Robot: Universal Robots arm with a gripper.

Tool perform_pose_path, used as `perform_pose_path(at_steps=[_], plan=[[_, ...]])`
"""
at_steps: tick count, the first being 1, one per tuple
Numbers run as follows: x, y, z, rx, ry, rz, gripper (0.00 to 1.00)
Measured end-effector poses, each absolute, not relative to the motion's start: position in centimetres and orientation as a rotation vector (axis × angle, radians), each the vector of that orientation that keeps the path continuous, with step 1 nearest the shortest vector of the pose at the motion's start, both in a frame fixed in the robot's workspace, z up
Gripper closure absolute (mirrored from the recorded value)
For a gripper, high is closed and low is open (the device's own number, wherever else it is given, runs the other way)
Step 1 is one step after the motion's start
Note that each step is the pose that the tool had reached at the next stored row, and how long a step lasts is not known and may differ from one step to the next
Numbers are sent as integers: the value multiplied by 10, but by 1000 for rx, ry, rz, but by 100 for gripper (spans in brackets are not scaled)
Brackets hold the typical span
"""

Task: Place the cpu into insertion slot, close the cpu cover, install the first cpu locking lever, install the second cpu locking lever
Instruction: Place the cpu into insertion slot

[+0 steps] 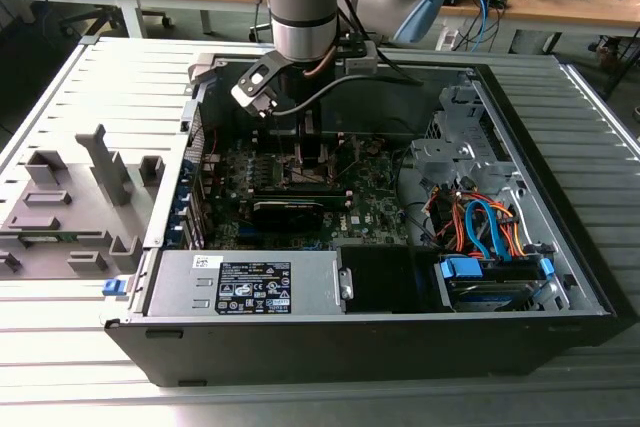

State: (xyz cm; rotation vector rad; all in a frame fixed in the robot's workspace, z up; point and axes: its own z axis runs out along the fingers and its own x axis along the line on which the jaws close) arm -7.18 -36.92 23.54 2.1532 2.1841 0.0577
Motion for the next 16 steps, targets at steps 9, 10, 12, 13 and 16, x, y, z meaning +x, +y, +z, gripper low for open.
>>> perform_pose_path(at_steps=[9,10,12,13,16], plan=[[-72,-367,230,2148,2180,47,46],[-72,-367,229,2148,2180,47,46],[-72,-367,228,2148,2180,47,46],[-72,-367,227,2148,2180,47,46],[-72,-367,225,2148,2180,47,46]])
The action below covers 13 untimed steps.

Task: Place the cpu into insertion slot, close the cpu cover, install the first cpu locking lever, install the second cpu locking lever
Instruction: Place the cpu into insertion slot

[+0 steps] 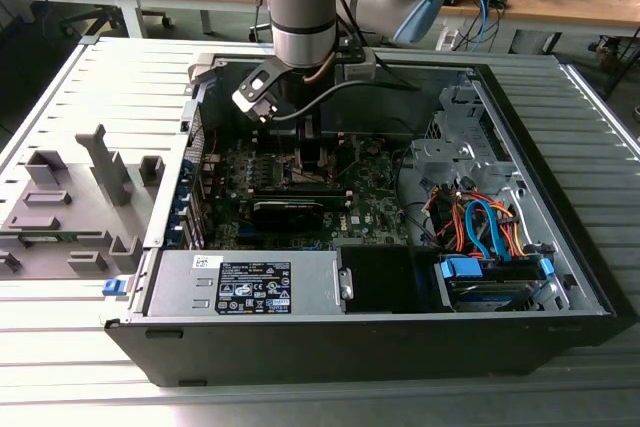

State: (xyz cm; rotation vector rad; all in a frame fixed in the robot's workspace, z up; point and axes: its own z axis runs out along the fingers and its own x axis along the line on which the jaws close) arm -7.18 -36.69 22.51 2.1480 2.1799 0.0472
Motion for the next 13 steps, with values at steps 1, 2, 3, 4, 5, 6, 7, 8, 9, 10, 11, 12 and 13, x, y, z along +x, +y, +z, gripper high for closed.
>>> perform_pose_path(at_steps=[1,2,3,4,5,6,7,8,9,10,11,12,13], plan=[[-72,-367,225,2148,2180,47,46],[-72,-367,224,2148,2180,47,46],[-72,-367,224,2148,2180,47,46],[-72,-367,224,2148,2180,47,46],[-72,-368,223,2148,2180,47,46],[-72,-368,222,2148,2180,47,46],[-72,-368,222,2148,2180,47,46],[-72,-368,222,2148,2180,47,46],[-72,-369,221,2148,2180,47,46],[-72,-370,220,2148,2180,47,46],[-72,-371,220,2148,2180,47,46],[-72,-371,219,2148,2180,47,46],[-72,-372,219,2148,2180,47,46]])
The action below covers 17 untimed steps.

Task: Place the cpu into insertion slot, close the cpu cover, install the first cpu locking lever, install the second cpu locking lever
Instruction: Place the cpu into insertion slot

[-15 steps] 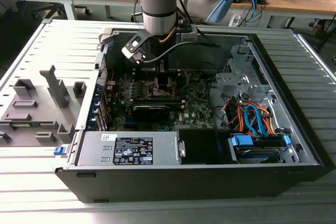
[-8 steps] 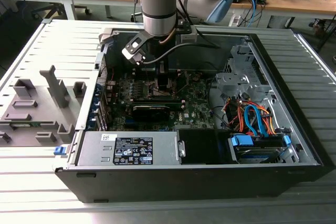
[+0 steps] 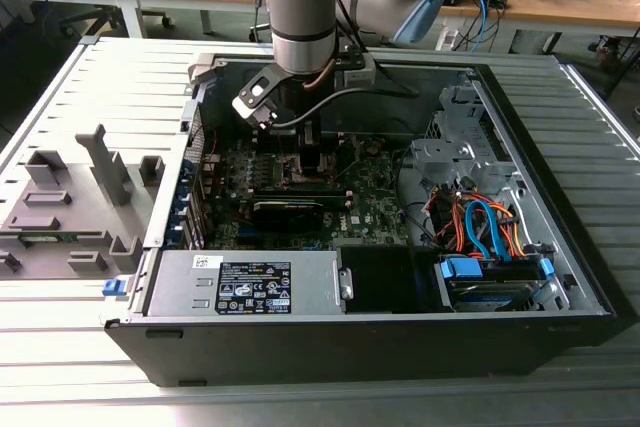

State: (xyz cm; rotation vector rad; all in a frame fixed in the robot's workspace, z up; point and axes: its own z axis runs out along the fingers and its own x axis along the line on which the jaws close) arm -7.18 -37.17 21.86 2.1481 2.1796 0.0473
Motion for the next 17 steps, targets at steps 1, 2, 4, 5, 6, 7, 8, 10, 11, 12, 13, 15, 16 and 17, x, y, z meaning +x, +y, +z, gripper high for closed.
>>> perform_pose_path(at_steps=[1,2,4,5,6,7,8,10,11,12,13,15,16,17], plan=[[-72,-372,218,2148,2180,47,46],[-72,-373,217,2148,2180,47,46],[-72,-373,215,2148,2180,47,46],[-72,-373,214,2148,2180,47,46],[-72,-373,213,2148,2180,47,46],[-72,-373,212,2148,2180,47,46],[-72,-373,212,2148,2180,47,46],[-73,-373,210,2148,2180,47,46],[-74,-373,209,2148,2180,47,46],[-74,-373,209,2148,2180,47,46],[-75,-373,209,2148,2180,47,46],[-76,-373,208,2148,2180,47,46],[-76,-373,207,2148,2180,47,46],[-76,-372,207,2148,2180,47,46]])
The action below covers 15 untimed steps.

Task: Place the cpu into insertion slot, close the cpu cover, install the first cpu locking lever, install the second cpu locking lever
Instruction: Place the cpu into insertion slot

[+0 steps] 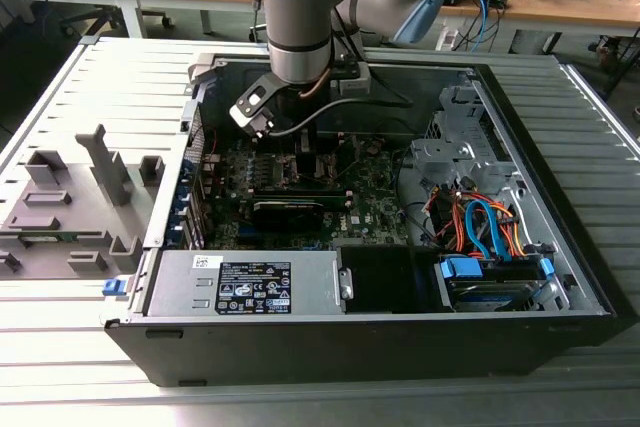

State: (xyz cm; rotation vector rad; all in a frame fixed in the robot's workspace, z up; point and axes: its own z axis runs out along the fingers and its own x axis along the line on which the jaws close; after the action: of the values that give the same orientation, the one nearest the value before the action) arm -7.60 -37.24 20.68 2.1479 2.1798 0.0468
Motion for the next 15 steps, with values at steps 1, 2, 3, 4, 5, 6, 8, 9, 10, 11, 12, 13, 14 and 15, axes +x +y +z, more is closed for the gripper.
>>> perform_pose_path(at_steps=[1,2,3,4,5,6,8,9,10,11,12,13,14,15], plan=[[-76,-372,207,2148,2180,47,46],[-76,-372,206,2148,2179,47,46],[-76,-372,206,2149,2179,47,46],[-76,-371,206,2149,2179,47,46],[-76,-371,206,2150,2178,47,46],[-76,-370,205,2150,2178,47,46],[-76,-369,205,2150,2177,47,46],[-76,-368,205,2150,2177,47,46],[-76,-367,205,2151,2177,47,46],[-76,-367,205,2151,2177,47,46],[-76,-367,205,2151,2177,47,46],[-76,-367,205,2151,2177,47,46],[-76,-367,205,2151,2177,47,46],[-76,-367,205,2152,2176,47,46]])
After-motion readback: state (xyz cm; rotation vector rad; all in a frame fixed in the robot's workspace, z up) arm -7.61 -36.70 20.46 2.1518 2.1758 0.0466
